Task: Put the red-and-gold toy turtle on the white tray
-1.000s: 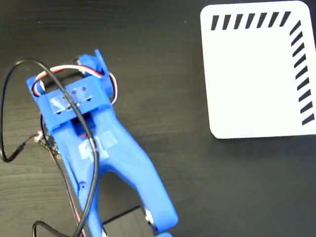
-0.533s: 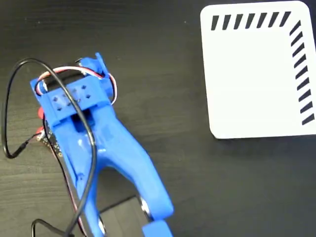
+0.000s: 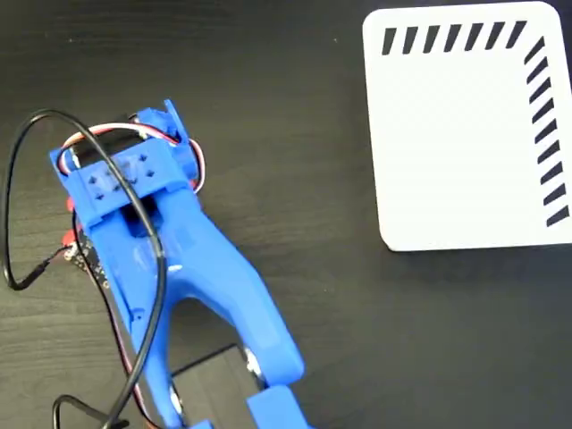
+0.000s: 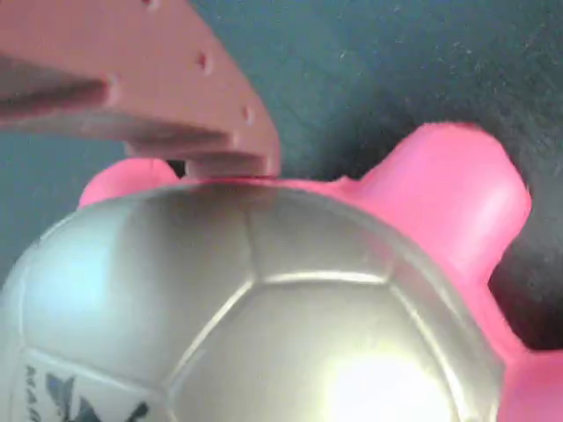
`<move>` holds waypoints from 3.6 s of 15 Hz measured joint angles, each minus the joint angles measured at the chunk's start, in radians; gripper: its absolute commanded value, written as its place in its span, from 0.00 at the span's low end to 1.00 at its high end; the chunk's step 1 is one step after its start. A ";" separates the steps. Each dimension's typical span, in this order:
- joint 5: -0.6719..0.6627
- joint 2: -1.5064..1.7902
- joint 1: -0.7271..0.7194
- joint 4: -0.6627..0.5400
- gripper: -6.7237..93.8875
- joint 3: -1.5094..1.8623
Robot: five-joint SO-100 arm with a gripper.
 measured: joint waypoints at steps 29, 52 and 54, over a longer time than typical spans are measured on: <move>0.425 0.209 0.417 0.360 0.06 -0.584; 0.362 -0.149 0.865 0.233 0.11 -0.541; 0.357 -0.149 0.865 0.235 0.45 -0.534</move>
